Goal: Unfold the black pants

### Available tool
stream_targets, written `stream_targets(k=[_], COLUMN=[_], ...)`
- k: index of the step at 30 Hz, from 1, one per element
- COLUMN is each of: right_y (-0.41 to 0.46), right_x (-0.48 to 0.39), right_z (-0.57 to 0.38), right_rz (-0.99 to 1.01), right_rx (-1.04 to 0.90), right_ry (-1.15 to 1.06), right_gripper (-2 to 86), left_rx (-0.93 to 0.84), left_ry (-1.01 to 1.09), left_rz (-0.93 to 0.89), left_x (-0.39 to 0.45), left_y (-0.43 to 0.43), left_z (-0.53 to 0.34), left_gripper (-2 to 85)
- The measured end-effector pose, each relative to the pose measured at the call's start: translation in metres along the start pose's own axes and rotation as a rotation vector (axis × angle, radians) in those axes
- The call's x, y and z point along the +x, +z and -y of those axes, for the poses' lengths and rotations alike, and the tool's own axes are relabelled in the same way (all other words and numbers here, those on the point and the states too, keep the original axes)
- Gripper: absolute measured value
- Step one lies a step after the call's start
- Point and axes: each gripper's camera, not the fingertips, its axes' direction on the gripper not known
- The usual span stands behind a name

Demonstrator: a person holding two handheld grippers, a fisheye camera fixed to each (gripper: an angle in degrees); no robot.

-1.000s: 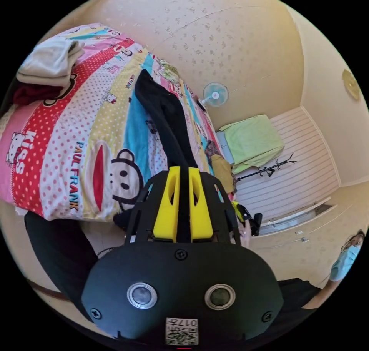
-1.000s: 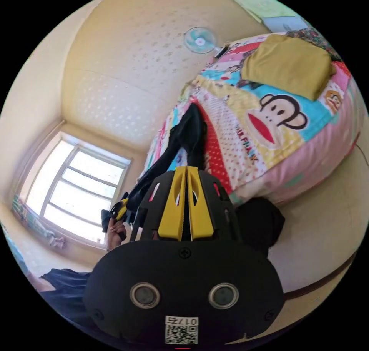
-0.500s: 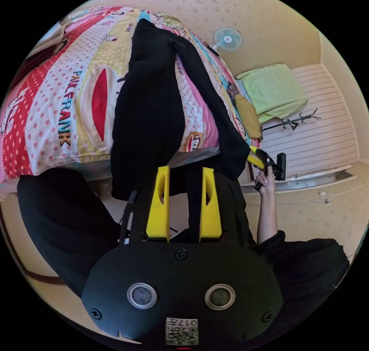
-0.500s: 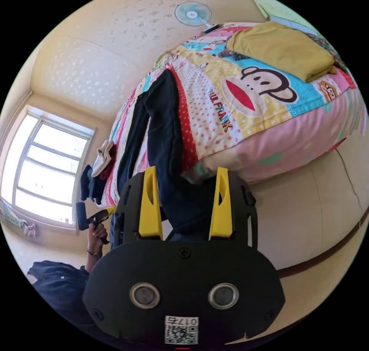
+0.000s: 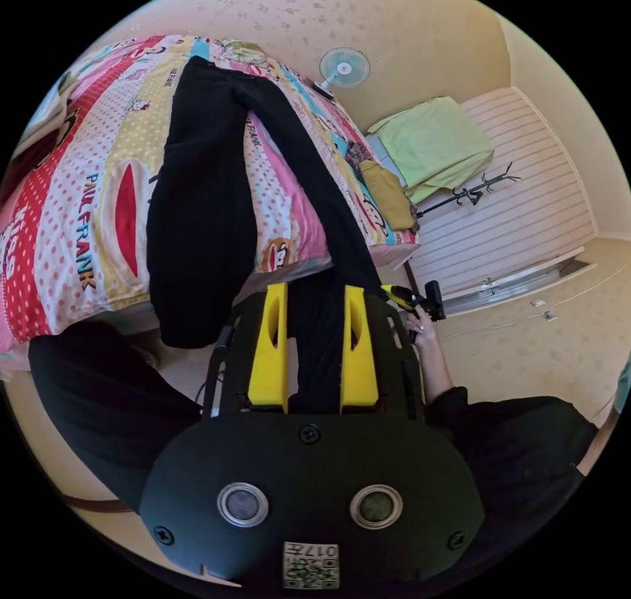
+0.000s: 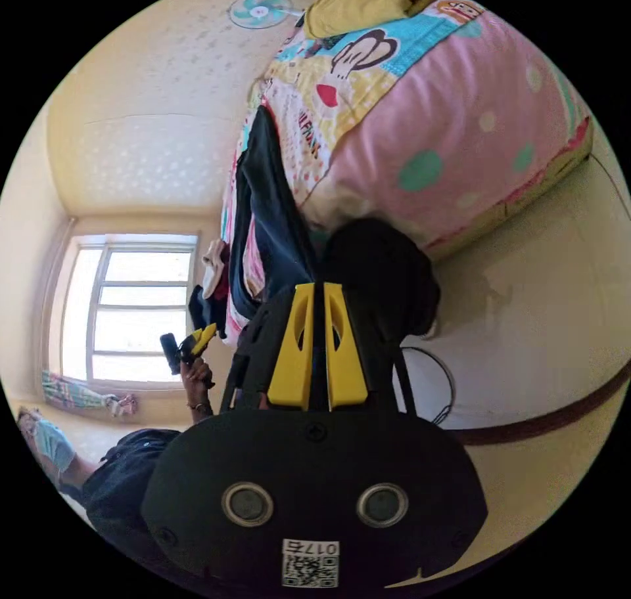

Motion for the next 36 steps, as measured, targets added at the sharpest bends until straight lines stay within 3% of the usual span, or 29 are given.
stream_targets(k=[3, 5, 8, 14, 25, 29, 36], right_y=[-0.011, -0.009, -0.005, -0.017, 0.031, 0.089, 0.120], right_x=[0.014, 0.024, 0.035, 0.044, -0.037, -0.020, 0.055], right_z=[-0.020, -0.025, -0.028, -0.044, -0.063, -0.076, -0.068], right_rz=[0.240, 0.276, 0.220, 0.251, 0.346, 0.250, 0.048], right_rx=[0.072, 0.071, 0.021, 0.000, -0.122, -0.237, -0.416], right_ry=[-0.089, -0.096, -0.088, -0.145, -0.476, -0.459, -0.381], right_gripper=[5.7, 8.1, 10.1, 3.1, 1.5, 1.4, 1.4], left_rx=[-0.033, -0.063, -0.103, -0.171, -0.241, -0.301, -0.162], left_ry=[0.053, 0.092, 0.144, 0.195, 0.194, 0.178, 0.150], left_rz=[-0.015, 0.017, 0.077, 0.023, -0.017, 0.090, 0.038], left_x=[0.021, 0.035, 0.057, 0.097, 0.142, 0.131, 0.092], left_y=[0.014, 0.024, 0.041, 0.078, 0.129, 0.150, 0.098], left_z=[-0.007, -0.008, -0.005, 0.015, 0.084, 0.075, 0.043], left_gripper=[13.0, 13.1, 13.4, 14.3, 15.4, 4.7, 3.4])
